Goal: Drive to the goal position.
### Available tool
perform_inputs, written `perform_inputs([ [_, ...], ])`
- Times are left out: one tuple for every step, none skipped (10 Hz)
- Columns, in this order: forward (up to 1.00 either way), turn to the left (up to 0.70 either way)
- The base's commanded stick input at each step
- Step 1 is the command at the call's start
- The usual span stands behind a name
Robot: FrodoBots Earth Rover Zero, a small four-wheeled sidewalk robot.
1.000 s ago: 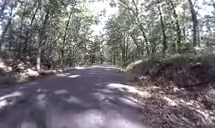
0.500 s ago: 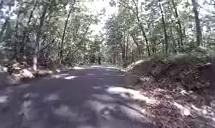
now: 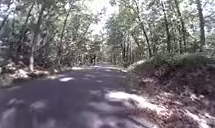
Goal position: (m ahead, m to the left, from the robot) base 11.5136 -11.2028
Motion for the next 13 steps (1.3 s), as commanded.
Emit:
perform_inputs([
  [0.70, 0.00],
  [0.70, 0.00],
  [0.70, 0.00],
  [0.70, 0.00],
  [0.70, 0.00],
  [0.70, 0.00],
  [0.70, 0.00],
  [0.70, 0.00],
  [0.70, 0.00],
  [0.70, 0.00],
  [0.70, 0.00],
  [0.70, 0.00],
  [0.70, 0.00],
])
